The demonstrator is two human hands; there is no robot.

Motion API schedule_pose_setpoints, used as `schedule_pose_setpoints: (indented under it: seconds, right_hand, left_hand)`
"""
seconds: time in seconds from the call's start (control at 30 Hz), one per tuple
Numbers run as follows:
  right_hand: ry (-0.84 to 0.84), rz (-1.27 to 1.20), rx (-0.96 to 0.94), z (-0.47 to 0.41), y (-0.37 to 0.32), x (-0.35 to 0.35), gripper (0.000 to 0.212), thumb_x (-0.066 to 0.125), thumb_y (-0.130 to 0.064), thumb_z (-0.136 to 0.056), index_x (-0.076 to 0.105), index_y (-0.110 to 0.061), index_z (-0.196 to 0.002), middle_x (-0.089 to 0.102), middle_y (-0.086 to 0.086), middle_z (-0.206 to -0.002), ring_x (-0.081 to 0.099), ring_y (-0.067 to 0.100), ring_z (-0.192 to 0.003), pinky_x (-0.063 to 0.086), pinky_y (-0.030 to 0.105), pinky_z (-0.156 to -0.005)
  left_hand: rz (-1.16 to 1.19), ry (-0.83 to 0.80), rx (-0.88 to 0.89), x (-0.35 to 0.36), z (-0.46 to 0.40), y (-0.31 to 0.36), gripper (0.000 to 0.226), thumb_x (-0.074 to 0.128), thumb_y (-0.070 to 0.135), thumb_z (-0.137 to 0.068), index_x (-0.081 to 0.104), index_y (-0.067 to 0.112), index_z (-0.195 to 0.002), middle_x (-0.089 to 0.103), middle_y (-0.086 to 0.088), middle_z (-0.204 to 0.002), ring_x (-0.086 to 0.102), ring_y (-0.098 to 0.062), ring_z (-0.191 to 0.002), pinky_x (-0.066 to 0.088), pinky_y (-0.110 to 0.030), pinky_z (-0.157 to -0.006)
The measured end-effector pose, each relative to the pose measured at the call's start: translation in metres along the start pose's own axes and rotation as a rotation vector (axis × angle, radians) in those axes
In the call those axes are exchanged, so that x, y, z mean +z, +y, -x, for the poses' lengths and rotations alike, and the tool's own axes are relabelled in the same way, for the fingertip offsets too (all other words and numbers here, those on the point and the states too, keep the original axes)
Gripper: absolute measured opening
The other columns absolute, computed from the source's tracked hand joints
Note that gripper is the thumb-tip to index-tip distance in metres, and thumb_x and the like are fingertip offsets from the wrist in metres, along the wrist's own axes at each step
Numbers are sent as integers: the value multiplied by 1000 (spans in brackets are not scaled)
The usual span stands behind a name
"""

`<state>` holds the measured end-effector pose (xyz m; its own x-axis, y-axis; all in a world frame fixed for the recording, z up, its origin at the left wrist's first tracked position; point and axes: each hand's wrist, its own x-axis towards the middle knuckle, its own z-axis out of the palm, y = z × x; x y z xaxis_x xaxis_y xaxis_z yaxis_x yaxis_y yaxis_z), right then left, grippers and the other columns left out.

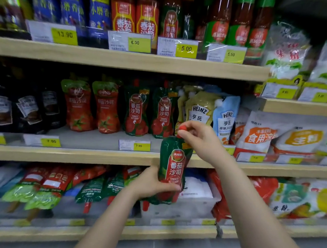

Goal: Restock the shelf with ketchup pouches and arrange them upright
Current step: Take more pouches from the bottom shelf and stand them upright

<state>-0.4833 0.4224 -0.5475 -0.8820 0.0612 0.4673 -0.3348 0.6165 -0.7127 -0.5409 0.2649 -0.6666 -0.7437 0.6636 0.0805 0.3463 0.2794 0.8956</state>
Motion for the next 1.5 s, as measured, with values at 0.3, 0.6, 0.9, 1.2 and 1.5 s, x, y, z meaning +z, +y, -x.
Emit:
schedule_pose_setpoints:
  seconds: [0.3, 0.6, 0.9, 1.2, 1.5]
  right_hand:
    - [-62, -327, 225, 14, 21, 32, 6, 67, -28, -82, 70, -23, -83, 74, -4, -83, 69, 10, -77, 53, 21, -65]
    - [-18, -501, 350, 11, 13, 36, 11, 68, -25, -82, 69, -16, -75, 74, -2, -69, 70, 11, -62, 49, 16, -49]
    - [2, -546, 283, 10, 18, 31, 12, 61, -22, -87, 72, -17, -85, 75, 3, -82, 71, 19, -77, 57, 24, -64]
    - [144, -543, 195, 3, 13, 37, 10, 61, -18, -88, 71, -15, -89, 74, 5, -84, 71, 15, -76, 58, 25, -65]
    - [-181, -451, 7, 14, 15, 36, 23, 74, -46, -62, 65, -31, -77, 66, -13, -77, 68, 13, -76, 53, 21, -62]
  left_hand:
    - [112, -40, -53, 0, 19, -13, 43, 86, 40, -56, 68, 29, -94, 73, 13, -91, 67, -3, -88, 50, -14, -71]
    - [88, 37, -9, -5, 25, -19, 60, 85, 44, -50, 63, 26, -103, 72, 11, -95, 67, -4, -90, 53, -21, -78]
    - [174, 208, 39, -33, 31, 1, 45, 83, 35, -65, 57, 37, -102, 70, 23, -90, 66, 4, -86, 49, -9, -63]
    - [212, 265, 78, -31, 31, 21, 67, 75, 64, -48, 56, 35, -105, 71, 17, -96, 67, -2, -88, 53, -17, -68]
    - [916, 589, -109, -53, 23, 60, 72, 62, 56, -64, 55, 12, -122, 68, -11, -112, 65, -25, -102, 49, -46, -95]
